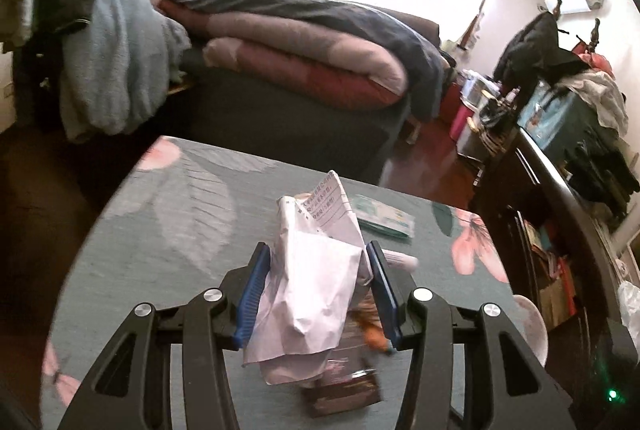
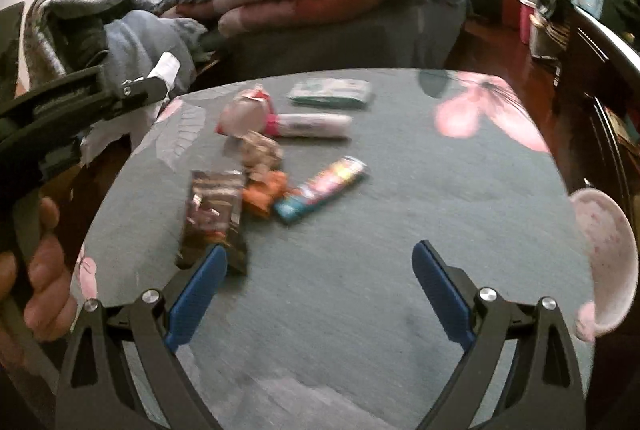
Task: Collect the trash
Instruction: 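Grasp the brown crumpled wrapper with right tool while left tool holds tissue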
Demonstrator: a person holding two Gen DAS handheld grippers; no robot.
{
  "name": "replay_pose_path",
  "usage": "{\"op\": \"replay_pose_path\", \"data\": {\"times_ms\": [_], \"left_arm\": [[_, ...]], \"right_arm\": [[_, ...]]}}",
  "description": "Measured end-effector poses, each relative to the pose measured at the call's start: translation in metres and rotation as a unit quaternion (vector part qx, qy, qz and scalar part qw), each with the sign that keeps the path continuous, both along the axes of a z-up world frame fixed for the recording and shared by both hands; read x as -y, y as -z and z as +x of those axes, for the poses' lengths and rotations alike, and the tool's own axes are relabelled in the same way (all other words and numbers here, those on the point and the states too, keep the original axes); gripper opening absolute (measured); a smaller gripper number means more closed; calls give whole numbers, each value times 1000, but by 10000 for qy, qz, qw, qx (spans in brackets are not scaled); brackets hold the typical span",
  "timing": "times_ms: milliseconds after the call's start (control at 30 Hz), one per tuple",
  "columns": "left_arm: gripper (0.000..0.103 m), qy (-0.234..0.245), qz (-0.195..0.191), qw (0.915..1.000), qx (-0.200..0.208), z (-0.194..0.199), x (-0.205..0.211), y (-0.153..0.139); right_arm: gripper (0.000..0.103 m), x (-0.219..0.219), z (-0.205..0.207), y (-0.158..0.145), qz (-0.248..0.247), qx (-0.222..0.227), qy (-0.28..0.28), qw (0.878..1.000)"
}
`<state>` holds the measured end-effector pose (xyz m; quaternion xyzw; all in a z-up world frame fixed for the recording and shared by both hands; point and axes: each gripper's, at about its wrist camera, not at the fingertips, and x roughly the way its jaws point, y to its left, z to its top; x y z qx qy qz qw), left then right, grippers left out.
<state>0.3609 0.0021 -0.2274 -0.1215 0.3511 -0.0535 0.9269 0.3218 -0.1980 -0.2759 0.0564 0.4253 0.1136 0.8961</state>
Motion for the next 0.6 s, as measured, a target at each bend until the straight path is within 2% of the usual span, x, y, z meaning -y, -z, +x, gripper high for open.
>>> {"op": "replay_pose_path", "data": {"times_ms": [67,200,400,467,500,533,600], "left_arm": [[50,-67,-49,10000,18,-3,-9,-1],[50,-144,-116,9998,51,-6,-24,-1],[50,-201,-73,9997,136,-10,-33,-2],[50,-223,-71,9996,139,-10,-36,-1],[50,-234,-84,9996,124,-10,-38,-1],[50,-241,-93,9996,113,-10,-39,0],[50,-253,-94,9996,100,-10,-41,1]], "right_arm": [[91,-13,10,-3,-26,91,-37,9999],[77,-35,37,-5,-154,210,-78,9996],[57,-56,90,14,-283,-203,-119,9993],[45,-58,99,19,-265,-306,-181,9990],[28,-61,105,23,-263,-397,-211,9986],[22,-62,109,25,-268,-457,-244,9983],[22,-61,109,23,-228,-356,-242,9988]]}}
